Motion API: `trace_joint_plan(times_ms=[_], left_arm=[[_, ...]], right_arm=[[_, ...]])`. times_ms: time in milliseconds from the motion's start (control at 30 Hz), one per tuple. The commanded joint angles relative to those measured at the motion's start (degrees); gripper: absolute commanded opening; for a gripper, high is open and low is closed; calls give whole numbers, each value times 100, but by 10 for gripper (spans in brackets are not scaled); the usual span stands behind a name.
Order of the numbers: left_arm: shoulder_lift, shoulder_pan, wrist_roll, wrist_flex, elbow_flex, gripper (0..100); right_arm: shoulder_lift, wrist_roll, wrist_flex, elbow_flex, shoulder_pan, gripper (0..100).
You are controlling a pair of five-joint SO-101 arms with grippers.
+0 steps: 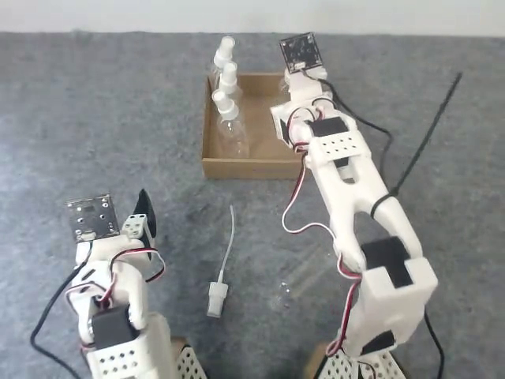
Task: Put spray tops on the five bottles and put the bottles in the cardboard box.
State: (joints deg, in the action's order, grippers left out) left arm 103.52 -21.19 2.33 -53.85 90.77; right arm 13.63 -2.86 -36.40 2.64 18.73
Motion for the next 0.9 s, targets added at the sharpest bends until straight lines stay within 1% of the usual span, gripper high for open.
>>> trace_joint_plan(times_ms=[0, 233, 700, 867], left_arm=[[97, -9, 62, -26, -40, 190], [97, -9, 62, -18, -40, 190], [97, -9, 62, -18, -40, 188], [97, -9, 62, 35, 13, 188]], right_arm=[[-725, 26, -488, -79, -66, 359], [-1130, 35, -1323, -79, -48, 359], [-2070, 18, -3503, -79, -40, 359], [-2237, 0, -4048, -70, -40, 359]])
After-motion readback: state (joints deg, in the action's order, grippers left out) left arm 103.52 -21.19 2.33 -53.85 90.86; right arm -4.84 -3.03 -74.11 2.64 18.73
